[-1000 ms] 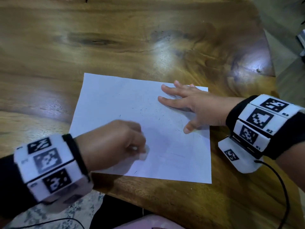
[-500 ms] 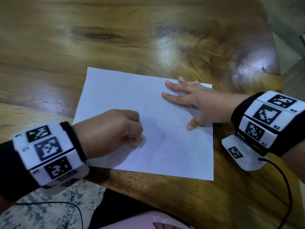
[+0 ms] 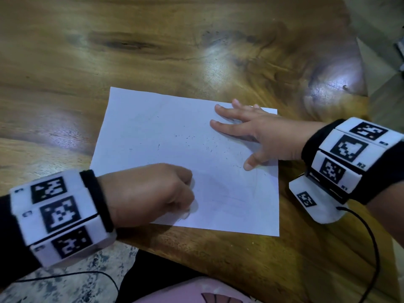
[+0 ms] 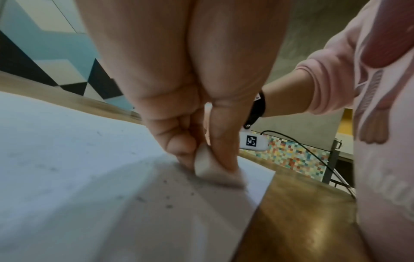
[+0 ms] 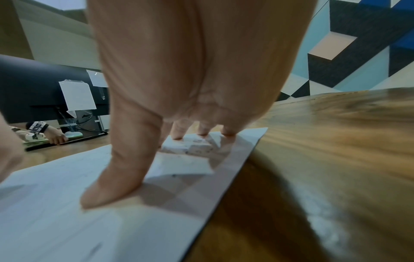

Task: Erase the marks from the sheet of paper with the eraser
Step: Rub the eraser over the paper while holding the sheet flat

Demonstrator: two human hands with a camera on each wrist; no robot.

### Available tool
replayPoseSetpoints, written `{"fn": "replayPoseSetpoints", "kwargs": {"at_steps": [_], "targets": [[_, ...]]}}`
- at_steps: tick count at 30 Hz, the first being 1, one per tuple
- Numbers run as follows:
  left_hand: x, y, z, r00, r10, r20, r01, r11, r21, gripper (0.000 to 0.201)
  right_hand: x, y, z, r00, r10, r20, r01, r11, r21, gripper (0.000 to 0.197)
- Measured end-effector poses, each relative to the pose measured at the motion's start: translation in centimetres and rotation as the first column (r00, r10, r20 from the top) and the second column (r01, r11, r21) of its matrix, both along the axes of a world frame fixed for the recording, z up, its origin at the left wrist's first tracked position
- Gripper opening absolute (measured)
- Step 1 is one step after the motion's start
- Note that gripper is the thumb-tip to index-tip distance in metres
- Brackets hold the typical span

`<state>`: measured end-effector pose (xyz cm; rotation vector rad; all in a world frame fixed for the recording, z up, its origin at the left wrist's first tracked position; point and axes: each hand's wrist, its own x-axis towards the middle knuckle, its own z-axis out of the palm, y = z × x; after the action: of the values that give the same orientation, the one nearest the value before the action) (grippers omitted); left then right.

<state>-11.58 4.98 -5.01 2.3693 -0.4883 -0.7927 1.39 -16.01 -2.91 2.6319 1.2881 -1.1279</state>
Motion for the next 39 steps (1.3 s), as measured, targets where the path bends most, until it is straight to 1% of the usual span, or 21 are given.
{"fn": "replayPoseSetpoints", "kwargs": {"at_steps": [1,2,3,5,7,8,11,13,15,17,20,21,23,24,25,27,28,31,34,36,39], "targets": [[-0.1,0.3,0.0,0.999,0.030,-0.018,-0.031,0.998,-0.051,0.010,0.0,0.0,0.1,1.000,0.001,0.000,-0.001,1.000,-0.002,0.099],[0.2,0.5,0.1,0.999,-0.015,0.032,0.018,0.995,-0.094,0.009,0.1,0.0,0.1,1.000,0.001,-0.001,-0.001,1.000,-0.003,0.100],[0.9,0.1,0.6,0.997,-0.019,0.078,0.026,0.996,-0.087,0.006,0.1,0.0,0.1,1.000,0.001,-0.003,-0.001,1.000,-0.002,0.100],[2.1,-0.5,1.8,0.974,-0.137,0.182,0.144,0.989,-0.025,0.007,0.0,0.0,0.0,1.000,0.000,-0.005,0.000,1.000,0.001,0.100],[2.6,-0.6,2.1,0.981,-0.089,0.171,0.096,0.995,-0.032,0.011,0.0,0.0,0.0,1.000,-0.002,-0.009,0.002,1.000,0.005,0.099],[2.3,-0.7,2.1,0.991,-0.038,0.127,0.044,0.998,-0.047,0.011,0.0,0.0,0.0,1.000,-0.004,-0.010,0.004,1.000,0.006,0.100],[1.0,0.6,1.6,0.994,-0.110,-0.024,0.109,0.994,-0.026,0.016,0.1,-0.1,0.1,1.000,-0.002,-0.007,0.002,1.000,0.007,0.100],[1.6,0.5,2.1,0.988,-0.146,0.052,0.148,0.988,-0.035,0.012,0.1,-0.1,-0.1,1.000,-0.003,-0.008,0.003,1.000,0.018,0.100],[2.8,-0.8,2.7,0.965,-0.213,0.154,0.213,0.977,0.017,0.009,0.1,-0.1,-0.4,1.000,-0.009,-0.013,0.010,0.999,0.035,0.101],[4.6,-2.7,2.9,0.964,-0.147,0.222,0.141,0.989,0.044,0.019,0.1,-0.2,-0.6,1.000,-0.015,-0.014,0.016,0.998,0.053,0.102],[5.5,-4.8,2.6,0.958,-0.050,0.283,0.055,0.998,-0.009,0.025,0.1,-0.3,-0.7,1.000,-0.025,-0.010,0.025,0.997,0.077,0.102],[5.1,-4.9,2.3,0.962,-0.065,0.267,0.069,0.998,-0.005,0.024,0.1,-0.3,-0.7,1.000,-0.025,-0.011,0.025,0.996,0.080,0.102],[3.9,-4.3,0.5,0.990,-0.108,0.086,0.103,0.993,0.060,0.018,0.2,-0.3,-0.6,1.000,-0.020,-0.016,0.021,0.997,0.076,0.101],[3.2,-3.8,-0.4,0.985,-0.169,0.029,0.165,0.981,0.099,0.015,0.2,-0.4,-0.6,1.000,-0.018,-0.015,0.019,0.997,0.069,0.101],[2.6,-3.4,-0.7,0.966,-0.257,0.017,0.252,0.959,0.130,0.014,0.2,-0.4,-0.6,1.000,-0.013,-0.014,0.014,0.998,0.059,0.101],[2.8,-3.3,-0.1,0.964,-0.264,-0.015,0.265,0.959,0.099,0.012,0.2,-0.3,-0.6,1.000,-0.007,-0.008,0.008,0.999,0.046,0.101],[3.6,-3.7,0.1,0.973,-0.229,-0.019,0.230,0.971,0.066,0.012,0.1,-0.2,-0.6,1.000,-0.007,-0.005,0.008,0.999,0.048,0.101],[6.6,-6.0,1.8,0.971,-0.143,0.193,0.141,0.990,0.027,0.010,0.1,-0.1,-0.6,1.000,-0.016,-0.002,0.016,0.997,0.073,0.100],[6.7,-7.0,1.8,0.962,-0.102,0.254,0.109,0.994,-0.017,0.010,0.2,-0.2,-0.6,1.000,-0.015,-0.005,0.015,0.996,0.087,0.100],[4.8,-5.9,1.4,0.948,-0.172,0.267,0.183,0.983,-0.017,0.019,0.2,-0.3,-0.6,1.000,-0.015,-0.012,0.016,0.997,0.077,0.101],[2.6,-4.7,1.7,0.937,-0.280,0.210,0.286,0.958,0.001,0.026,0.2,-0.3,-0.5,1.000,-0.001,0.000,0.001,0.999,0.049,0.101]]}}
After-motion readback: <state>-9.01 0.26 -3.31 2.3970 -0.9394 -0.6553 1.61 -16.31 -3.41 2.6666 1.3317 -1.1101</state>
